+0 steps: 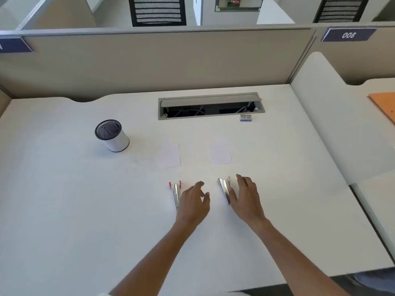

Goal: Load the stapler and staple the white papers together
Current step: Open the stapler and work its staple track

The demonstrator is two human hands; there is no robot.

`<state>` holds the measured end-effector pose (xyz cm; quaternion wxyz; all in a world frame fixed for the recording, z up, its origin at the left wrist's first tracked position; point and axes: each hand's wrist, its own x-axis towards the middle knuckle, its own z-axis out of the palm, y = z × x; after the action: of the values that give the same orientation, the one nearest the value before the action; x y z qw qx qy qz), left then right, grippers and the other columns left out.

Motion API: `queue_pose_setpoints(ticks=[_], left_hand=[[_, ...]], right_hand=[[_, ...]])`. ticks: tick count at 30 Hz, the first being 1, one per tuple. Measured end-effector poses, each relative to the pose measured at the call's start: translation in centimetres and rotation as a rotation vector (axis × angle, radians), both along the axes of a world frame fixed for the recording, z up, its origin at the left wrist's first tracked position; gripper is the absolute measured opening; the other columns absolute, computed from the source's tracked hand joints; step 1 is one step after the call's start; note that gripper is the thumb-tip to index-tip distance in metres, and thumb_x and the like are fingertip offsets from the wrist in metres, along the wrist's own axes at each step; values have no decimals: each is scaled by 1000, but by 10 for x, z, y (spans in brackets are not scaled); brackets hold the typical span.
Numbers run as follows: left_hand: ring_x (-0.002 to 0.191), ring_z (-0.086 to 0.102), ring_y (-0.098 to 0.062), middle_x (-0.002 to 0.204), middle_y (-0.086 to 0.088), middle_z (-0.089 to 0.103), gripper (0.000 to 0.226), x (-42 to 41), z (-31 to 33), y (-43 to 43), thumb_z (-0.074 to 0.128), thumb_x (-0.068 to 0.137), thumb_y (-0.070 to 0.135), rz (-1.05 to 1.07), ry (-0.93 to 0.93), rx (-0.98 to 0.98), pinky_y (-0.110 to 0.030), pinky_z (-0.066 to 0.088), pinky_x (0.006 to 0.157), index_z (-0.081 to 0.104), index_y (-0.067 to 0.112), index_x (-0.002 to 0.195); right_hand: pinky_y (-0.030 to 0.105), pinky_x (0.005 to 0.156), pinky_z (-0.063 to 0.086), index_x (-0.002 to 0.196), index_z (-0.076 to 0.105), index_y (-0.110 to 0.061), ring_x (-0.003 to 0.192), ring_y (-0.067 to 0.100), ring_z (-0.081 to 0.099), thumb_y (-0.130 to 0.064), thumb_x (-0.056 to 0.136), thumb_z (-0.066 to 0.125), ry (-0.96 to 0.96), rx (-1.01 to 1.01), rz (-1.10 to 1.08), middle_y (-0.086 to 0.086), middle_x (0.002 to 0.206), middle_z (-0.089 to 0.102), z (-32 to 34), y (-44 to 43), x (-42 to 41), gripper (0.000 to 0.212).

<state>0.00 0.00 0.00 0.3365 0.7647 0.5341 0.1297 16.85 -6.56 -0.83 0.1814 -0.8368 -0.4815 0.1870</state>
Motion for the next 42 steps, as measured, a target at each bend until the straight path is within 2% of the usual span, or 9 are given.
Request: queue_pose_setpoints(ticks=[5,15,21,25,28,34,36,38,42], left_hand=[[116,63,-27,122,-8,70,41,28,1,1,56,100,27,16,10,-146,-36,46,102,56,10,137],[115,57,-36,122,-15,57,44,58,7,11,41,99,10,-93,78,-230,-39,44,91,45,10,143],[123,53,-36,133,-14,51,48,65,5,10,43,98,10,-89,57,-309,-39,43,100,45,11,146],[123,57,-24,125,-2,57,39,66,7,11,49,99,16,42,-90,-434,-28,43,96,53,16,138],[120,60,-17,128,4,64,41,66,14,11,53,102,28,134,-223,-556,-30,50,98,48,27,143],[94,68,6,113,13,71,30,57,43,11,62,99,35,274,-469,-596,-9,47,67,54,38,128],[85,72,5,110,11,74,28,52,54,12,67,97,32,308,-555,-574,-13,54,71,56,37,122],[87,76,-6,108,8,75,28,47,66,13,69,95,27,341,-628,-558,-29,62,81,57,34,120],[89,78,-19,101,4,78,26,36,91,19,73,91,19,365,-740,-528,-41,61,89,65,26,115]], right_hand=[[47,88,51,135,53,-5,113,38,56,-27,97,59,45,-50,-71,15,123,56,-8,6,-3,44],[36,67,47,89,62,-7,81,31,58,-42,94,63,39,-29,-132,9,92,55,-14,13,-15,35],[33,62,41,85,63,-8,76,29,57,-32,97,57,16,-58,-185,6,87,54,-13,13,-22,28],[36,59,46,85,62,-7,70,28,56,-23,97,54,-10,-56,-205,6,83,53,-12,15,-26,22],[34,54,46,81,61,-9,64,25,53,-22,99,53,12,-6,-234,2,78,49,-10,14,-28,23],[26,50,34,83,59,-15,58,16,45,-36,103,49,17,192,-187,-7,74,39,16,11,-28,30],[24,51,34,90,64,-17,58,12,44,-34,102,52,15,261,-162,-10,74,37,32,12,-29,24],[21,51,35,98,68,-20,58,8,45,-33,101,56,22,331,-139,-12,74,37,50,13,-32,17],[21,55,43,106,71,-21,61,8,50,-31,96,65,29,457,-114,-9,77,41,84,16,-40,15]])
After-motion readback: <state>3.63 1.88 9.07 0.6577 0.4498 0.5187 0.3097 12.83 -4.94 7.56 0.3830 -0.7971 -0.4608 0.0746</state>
